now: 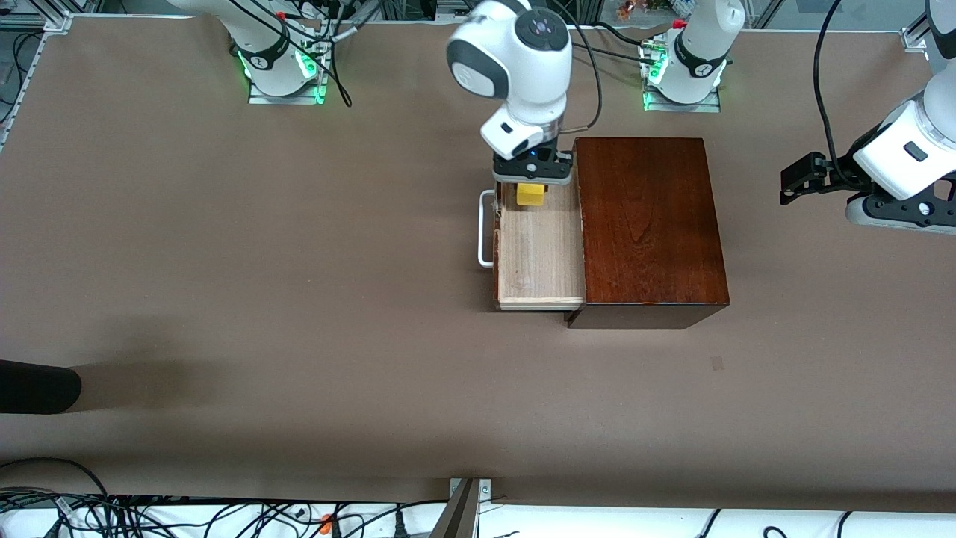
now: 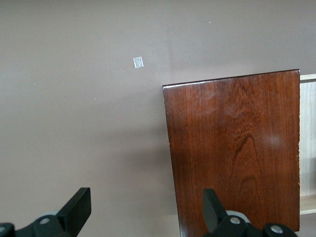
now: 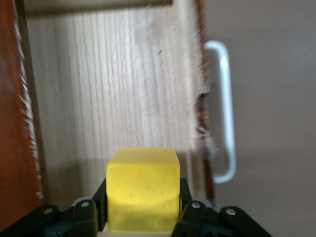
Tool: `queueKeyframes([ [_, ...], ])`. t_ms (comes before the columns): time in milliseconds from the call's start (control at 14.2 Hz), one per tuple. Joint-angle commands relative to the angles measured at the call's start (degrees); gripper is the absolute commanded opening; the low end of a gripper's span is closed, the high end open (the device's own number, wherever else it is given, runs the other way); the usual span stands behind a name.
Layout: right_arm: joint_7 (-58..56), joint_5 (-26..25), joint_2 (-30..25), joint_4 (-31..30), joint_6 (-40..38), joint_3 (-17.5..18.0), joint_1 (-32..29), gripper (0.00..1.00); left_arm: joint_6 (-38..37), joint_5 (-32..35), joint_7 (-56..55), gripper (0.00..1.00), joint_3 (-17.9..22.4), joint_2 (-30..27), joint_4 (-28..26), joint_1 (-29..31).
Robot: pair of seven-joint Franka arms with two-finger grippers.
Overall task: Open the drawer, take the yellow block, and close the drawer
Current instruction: 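Carry the cube away with the right gripper while the left gripper reaches the box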
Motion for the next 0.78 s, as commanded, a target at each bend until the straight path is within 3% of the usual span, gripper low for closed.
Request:
queueKeyframes([
  [0, -4.10, 4.48, -5.94, -0.98, -4.21, 0.43, -5.12, 0.20, -0.20, -1.14, 0.56, 1.00, 0.02, -1.31, -1.30, -0.09],
  [423, -19.14, 6.77, -9.82, -2.21, -16.08, -1.84, -15.77, 0.20, -0.20, -1.14, 1.18, 1.00, 0.11, -1.13, -1.21, 0.08],
  [564, -25.88, 6.86, -10.96, -5.71, -16.09, -6.05, -16.56, 0.20, -0.20, -1.14, 1.18, 1.00, 0.11, -1.13, -1.21, 0.08],
  [706, -38.26, 10.62, -11.93, -9.93, -15.74, -11.93, -17.44, 0.20, -0.63, -1.14, 1.09, 1.00, 0.02, -1.13, -1.21, -0.01],
])
